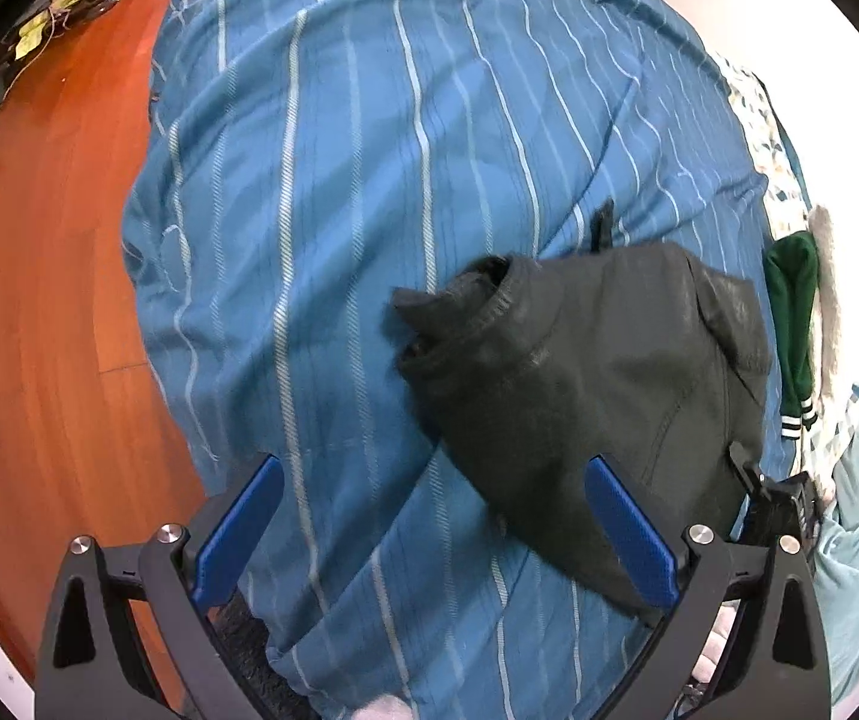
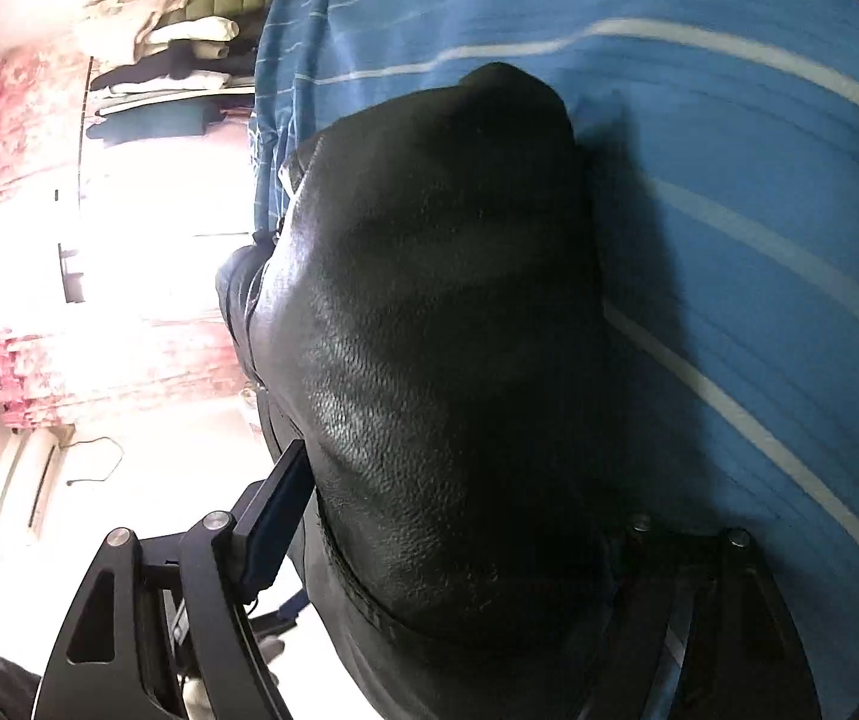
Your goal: Fold large clothes
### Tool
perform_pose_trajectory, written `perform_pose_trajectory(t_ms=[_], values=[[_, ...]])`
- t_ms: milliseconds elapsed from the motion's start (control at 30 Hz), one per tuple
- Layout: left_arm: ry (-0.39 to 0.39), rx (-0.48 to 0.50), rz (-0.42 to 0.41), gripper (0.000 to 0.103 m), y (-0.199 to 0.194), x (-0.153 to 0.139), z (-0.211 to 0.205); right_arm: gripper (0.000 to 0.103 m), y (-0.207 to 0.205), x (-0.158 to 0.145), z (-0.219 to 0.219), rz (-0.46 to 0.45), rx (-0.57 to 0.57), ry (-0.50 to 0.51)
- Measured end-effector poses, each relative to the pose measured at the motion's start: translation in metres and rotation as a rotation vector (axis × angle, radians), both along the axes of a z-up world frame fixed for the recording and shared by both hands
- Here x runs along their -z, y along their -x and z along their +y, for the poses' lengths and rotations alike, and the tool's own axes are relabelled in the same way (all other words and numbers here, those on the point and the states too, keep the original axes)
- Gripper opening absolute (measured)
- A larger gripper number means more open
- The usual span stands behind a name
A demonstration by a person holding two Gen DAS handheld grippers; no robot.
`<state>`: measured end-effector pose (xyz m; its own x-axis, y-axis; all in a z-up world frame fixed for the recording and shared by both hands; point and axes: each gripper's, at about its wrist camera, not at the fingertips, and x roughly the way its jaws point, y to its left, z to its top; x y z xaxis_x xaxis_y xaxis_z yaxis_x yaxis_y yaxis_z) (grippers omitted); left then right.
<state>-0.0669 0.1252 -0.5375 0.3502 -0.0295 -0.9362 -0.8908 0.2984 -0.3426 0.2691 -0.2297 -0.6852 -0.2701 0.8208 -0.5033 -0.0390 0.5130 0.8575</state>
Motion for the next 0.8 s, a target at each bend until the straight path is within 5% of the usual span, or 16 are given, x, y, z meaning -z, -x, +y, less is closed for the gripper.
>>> perform_pose_trajectory(t_ms=[133, 367, 467, 500, 533, 667, 700, 800], values=[[0.012, -0.015, -0.045, 0.102, -0.011, -0.001, -0.004, 0.046, 0.01, -0.016, -0.015, 0.07, 0.121, -0.033], [0.132, -0.05, -0.224, 0.102, -0.036, 0.026, -0.004, 0.045, 0.043, 0.006, -0.06, 0.226, 0.296, -0.091], [0.073, -0.06, -0.226, 0.101, -0.051, 0.035, 0.008, 0.056, 0.039, 0.021, -0.06, 0.215, 0.258, -0.103], [0.03, -0.068, -0.233, 0.09, -0.054, 0.033, 0.013, 0.065, 0.038, 0.023, -0.056, 0.199, 0.232, -0.092], [-0.017, -0.075, -0.235, 0.063, -0.058, 0.03, 0.018, 0.073, 0.034, 0.028, -0.052, 0.186, 0.207, -0.089], [-0.059, -0.017, -0.237, 0.034, -0.077, 0.024, 0.027, 0.08, 0.026, 0.033, -0.031, 0.134, 0.153, -0.116], [-0.079, 0.004, -0.233, 0.029, -0.078, 0.02, 0.026, 0.079, 0.027, 0.03, -0.027, 0.104, 0.144, -0.108], [-0.1, 0.037, -0.237, 0.025, -0.077, 0.005, 0.029, 0.051, 0.03, 0.024, -0.03, 0.122, 0.187, -0.158]])
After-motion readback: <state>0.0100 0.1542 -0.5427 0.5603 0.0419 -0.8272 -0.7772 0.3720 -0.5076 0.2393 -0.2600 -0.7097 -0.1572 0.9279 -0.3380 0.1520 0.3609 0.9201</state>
